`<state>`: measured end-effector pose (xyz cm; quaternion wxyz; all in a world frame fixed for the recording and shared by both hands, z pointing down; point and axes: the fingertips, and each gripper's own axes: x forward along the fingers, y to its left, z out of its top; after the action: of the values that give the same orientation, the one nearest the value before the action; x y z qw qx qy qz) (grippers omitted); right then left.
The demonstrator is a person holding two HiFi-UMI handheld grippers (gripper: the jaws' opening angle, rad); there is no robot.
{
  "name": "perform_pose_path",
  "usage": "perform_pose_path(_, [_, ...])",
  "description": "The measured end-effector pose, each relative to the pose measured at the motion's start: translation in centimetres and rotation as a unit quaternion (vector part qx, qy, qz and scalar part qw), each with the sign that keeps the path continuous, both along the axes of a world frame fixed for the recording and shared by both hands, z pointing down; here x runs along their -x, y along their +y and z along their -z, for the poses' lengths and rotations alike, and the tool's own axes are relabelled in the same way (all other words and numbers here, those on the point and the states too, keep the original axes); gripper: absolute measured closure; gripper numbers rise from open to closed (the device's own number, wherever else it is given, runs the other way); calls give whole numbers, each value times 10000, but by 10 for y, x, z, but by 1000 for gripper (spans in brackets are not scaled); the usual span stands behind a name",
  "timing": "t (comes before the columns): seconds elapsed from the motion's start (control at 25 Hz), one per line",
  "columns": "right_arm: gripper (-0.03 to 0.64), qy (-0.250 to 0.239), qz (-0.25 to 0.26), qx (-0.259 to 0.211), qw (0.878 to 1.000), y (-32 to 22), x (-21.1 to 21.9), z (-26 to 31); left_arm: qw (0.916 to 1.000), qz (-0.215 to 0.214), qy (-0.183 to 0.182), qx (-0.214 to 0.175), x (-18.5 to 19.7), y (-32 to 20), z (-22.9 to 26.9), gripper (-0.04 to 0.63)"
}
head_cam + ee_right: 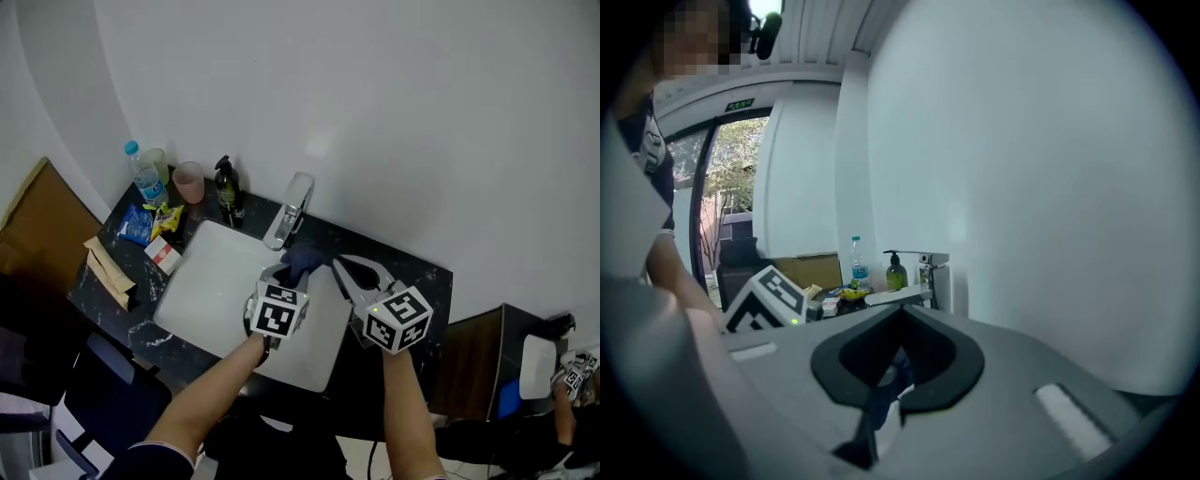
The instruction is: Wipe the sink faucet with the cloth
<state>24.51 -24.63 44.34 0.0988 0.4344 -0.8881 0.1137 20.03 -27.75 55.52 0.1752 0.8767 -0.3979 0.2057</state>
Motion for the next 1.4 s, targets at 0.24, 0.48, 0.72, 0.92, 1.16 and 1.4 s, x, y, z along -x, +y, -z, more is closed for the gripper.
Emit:
perform_pose_path(0.24, [611,-232,627,-150,9977,24,-37,-2,9935,1072,-386,-66,-19,-47,11,523])
perform_pose_path(0.48, [611,-365,748,-115,9965,15,-52,-8,9858,1514,-720,57,-29,-88,6,523])
perform_pose_path(0.72, [611,-480,682,-120,9964,7,-64,-12,9834,1721,-552,-177,-34,-104,20,523])
perform_pose_path(0.92, [611,-564,642,-144,9962,3,-70,-10,9793,1977,-147,-420,-33,-105,53,523])
perform_pose_path(1.16, [611,-585,682,-215,9957,4,-69,-1,9740,2176,128,-626,-31,-105,93,524])
perform_pose_path(1.4, [611,-614,716,-329,9950,5,-69,10,9678,2327,298,-915,-25,-98,125,525])
